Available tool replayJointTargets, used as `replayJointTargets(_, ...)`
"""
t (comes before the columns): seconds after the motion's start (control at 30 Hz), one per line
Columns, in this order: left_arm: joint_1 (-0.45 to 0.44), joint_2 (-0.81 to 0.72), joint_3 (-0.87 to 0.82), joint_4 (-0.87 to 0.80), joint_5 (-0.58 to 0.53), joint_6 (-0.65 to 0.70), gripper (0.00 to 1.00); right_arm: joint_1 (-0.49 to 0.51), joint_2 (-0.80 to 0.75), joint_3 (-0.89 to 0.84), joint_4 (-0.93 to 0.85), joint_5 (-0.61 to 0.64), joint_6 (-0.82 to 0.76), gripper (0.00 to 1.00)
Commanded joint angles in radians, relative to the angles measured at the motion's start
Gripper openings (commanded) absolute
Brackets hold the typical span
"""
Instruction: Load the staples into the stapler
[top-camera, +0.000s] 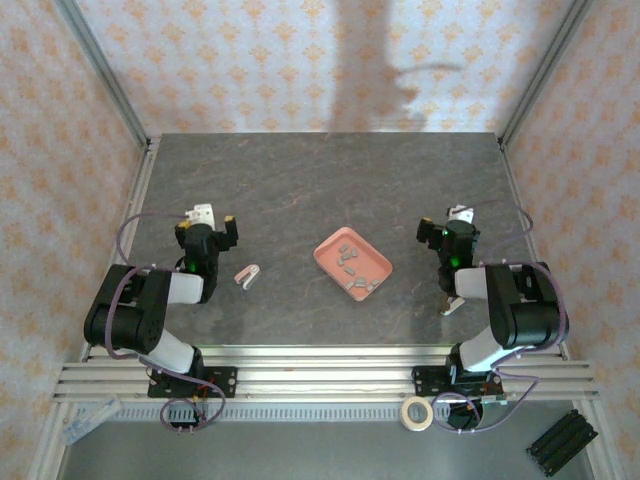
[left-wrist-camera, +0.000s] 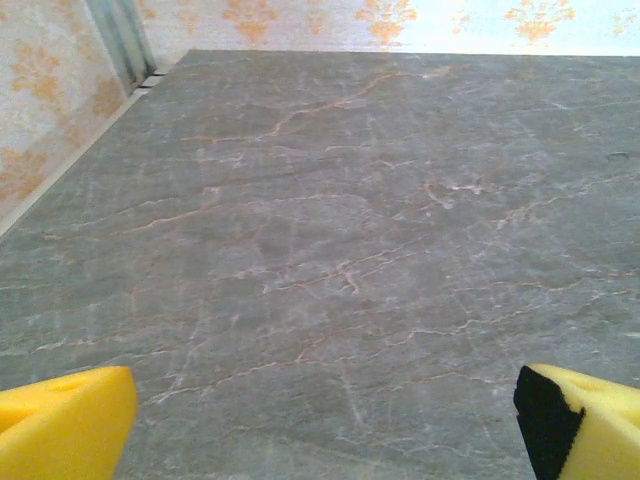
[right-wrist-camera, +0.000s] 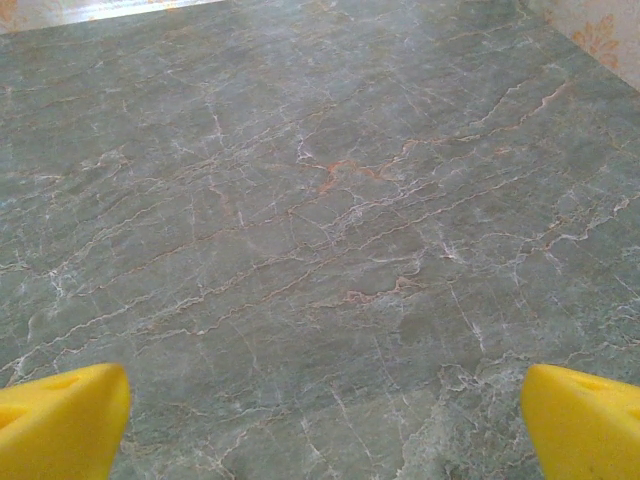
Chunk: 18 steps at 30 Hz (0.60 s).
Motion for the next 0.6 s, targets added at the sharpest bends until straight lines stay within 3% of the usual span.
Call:
replayJointTargets(0.0, 0.040, 0.001, 0.016, -0.009, 0.093, -0.003, 1.00, -0.010, -0.002, 0.026, -0.003, 0.005, 0.005, 1.00)
replayJointTargets(0.4, 0.050, 0.002, 0.009, 0.008, 0.118, -0.009, 1.00, -0.015, -0.009, 0.018, 0.006, 0.005, 0.010, 1.00)
replayJointTargets(0.5, 0.050, -0.009, -0.002, 0.024, 0.074, -0.023, 1.00, -0.015, -0.019, 0.016, 0.006, 0.025, 0.018, 1.00)
replayJointTargets(0.57, 0.048, -0.088, 0.024, -0.091, 0.065, -0.020, 1.00, -0.015, -0.058, 0.037, -0.056, 0.030, 0.020, 1.00)
